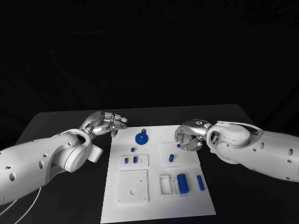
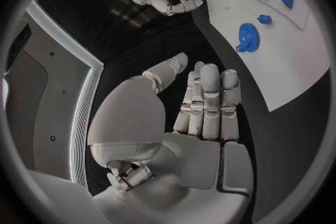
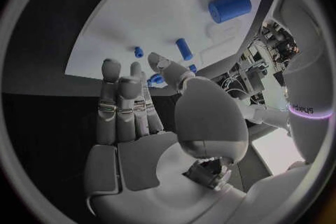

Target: Assemble the parts on the task board

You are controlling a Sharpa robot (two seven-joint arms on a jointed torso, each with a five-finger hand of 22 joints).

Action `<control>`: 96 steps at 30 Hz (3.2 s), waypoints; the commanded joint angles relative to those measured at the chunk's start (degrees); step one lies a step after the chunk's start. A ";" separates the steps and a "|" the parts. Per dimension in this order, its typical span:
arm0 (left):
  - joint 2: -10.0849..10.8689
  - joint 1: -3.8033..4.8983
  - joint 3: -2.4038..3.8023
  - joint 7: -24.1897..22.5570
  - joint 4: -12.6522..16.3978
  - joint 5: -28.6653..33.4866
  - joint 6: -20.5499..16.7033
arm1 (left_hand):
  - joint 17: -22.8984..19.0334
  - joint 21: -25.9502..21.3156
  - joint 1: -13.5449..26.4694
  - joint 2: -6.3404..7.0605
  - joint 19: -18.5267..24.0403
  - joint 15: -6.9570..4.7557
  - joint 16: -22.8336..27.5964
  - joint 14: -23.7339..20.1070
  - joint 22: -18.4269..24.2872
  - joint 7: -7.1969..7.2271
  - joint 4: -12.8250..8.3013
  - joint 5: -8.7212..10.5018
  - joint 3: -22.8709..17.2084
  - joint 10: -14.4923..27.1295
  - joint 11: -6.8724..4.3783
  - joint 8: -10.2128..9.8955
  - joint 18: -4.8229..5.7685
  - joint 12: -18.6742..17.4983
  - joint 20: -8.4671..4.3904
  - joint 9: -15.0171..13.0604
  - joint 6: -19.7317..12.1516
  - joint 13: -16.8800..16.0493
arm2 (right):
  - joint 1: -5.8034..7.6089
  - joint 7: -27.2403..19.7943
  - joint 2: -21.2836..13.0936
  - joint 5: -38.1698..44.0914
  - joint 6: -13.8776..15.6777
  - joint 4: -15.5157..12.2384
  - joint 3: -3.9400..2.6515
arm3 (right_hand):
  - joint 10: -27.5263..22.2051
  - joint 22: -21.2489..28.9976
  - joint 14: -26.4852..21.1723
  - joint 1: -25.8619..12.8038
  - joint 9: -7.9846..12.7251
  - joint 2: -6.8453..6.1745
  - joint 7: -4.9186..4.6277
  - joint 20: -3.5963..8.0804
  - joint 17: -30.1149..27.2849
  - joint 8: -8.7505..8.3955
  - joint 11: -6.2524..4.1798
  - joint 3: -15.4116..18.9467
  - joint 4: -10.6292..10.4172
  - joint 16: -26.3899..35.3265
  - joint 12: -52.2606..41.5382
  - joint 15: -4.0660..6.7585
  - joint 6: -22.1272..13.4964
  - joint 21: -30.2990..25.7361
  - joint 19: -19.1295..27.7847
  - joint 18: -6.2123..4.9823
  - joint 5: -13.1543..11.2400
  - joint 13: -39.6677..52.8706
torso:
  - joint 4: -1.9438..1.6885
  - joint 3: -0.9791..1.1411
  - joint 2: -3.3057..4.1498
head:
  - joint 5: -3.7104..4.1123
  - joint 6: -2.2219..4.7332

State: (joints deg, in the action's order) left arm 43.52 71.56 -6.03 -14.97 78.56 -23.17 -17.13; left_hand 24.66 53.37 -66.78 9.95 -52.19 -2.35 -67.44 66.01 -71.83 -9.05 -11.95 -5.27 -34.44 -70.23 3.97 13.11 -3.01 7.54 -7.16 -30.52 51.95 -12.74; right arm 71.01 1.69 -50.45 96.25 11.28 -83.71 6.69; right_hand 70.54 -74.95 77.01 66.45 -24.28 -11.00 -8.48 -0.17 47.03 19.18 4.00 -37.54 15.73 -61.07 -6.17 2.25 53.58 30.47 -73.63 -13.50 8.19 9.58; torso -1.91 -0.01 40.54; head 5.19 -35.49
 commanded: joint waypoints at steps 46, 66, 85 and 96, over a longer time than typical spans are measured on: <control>0.35 0.05 0.03 -0.57 -0.07 1.80 1.84 | 0.21 -0.64 1.06 -1.07 -0.06 0.13 0.67 0.58 0.20 -0.67 0.03 -0.02 1.01 0.68 0.28 -0.04 -2.54 0.07 -0.62 0.51 -1.85 0.14 | -3.35 6.60 3.80 12.20 1.02 2.49 0.45 | 5.69 -1.21 -1.84 1.14 -2.28 -1.19 2.58 0.73 -2.30 3.36 -1.63 -11.55 -6.31 -4.19 -0.80 1.82 6.09 1.78 -1.17 -1.50 -5.37 2.98 | 0.00 0.01 0.02 | -0.34 -1.14; 0.25 0.04 0.03 -0.49 -0.47 1.80 1.85 | 0.32 -0.66 1.02 -0.95 -0.18 0.17 0.68 0.68 0.18 -0.80 -0.10 -0.04 1.10 0.81 0.32 -0.12 -2.55 0.04 -0.61 0.62 -2.24 0.17 | -3.48 9.01 4.29 15.74 2.70 1.65 0.52 | 6.08 -1.14 -1.79 1.65 -3.41 -2.43 2.95 0.67 -2.82 3.81 -1.99 -13.45 -6.22 -4.52 -1.35 2.17 6.78 2.31 -1.33 -1.50 -5.21 5.13 | 0.03 -0.01 0.00 | -0.30 -1.22; -0.01 0.04 0.04 -0.70 -1.95 1.99 1.60 | 0.37 -0.68 1.04 -1.02 -0.23 0.18 0.70 0.71 0.18 -0.84 -0.09 -0.12 1.10 0.83 0.33 -0.11 -2.55 0.05 -0.60 0.66 -2.35 0.18 | -3.39 8.21 2.59 15.36 4.99 -1.53 -1.81 | 6.33 -1.09 -1.73 1.54 -4.12 -3.42 3.18 0.69 -3.29 3.79 -2.21 -14.72 -7.07 -4.82 -1.65 2.38 7.38 2.58 -1.50 -1.50 -5.03 6.87 | 0.05 0.06 0.02 | -0.53 -1.13; -0.10 0.04 0.04 -0.73 -2.47 2.26 1.55 | 0.40 -0.70 1.08 -1.03 -0.27 0.19 0.71 0.73 0.18 -0.86 -0.07 -0.13 1.13 0.85 0.34 -0.10 -2.56 0.05 -0.59 0.68 -2.41 0.18 | -2.97 7.73 0.30 12.70 5.24 -5.91 -3.85 | 6.32 -1.08 -1.73 1.52 -4.30 -3.64 3.22 0.75 -3.40 3.75 -2.25 -14.93 -7.34 -4.91 -1.67 2.41 7.46 2.64 -1.53 -1.50 -5.02 7.31 | 0.05 -0.02 -0.02 | -0.69 -1.25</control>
State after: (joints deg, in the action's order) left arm 43.59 71.55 -6.04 -15.17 76.08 -21.55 -15.91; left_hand 24.98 52.91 -65.81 8.98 -52.33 -2.14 -67.00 66.23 -71.68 -9.81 -11.99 -5.27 -33.52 -69.81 4.36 13.10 -3.02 7.53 -6.84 -29.90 50.02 -12.65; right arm 67.94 10.30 -50.06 110.36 15.92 -88.74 2.97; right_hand 76.48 -74.94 75.67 67.58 -28.45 -14.35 -5.26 0.38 43.70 22.79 1.92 -52.22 8.45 -65.79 -7.76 4.00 60.71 32.82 -74.77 -12.88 2.87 16.84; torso -1.87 0.02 40.53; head 4.56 -36.77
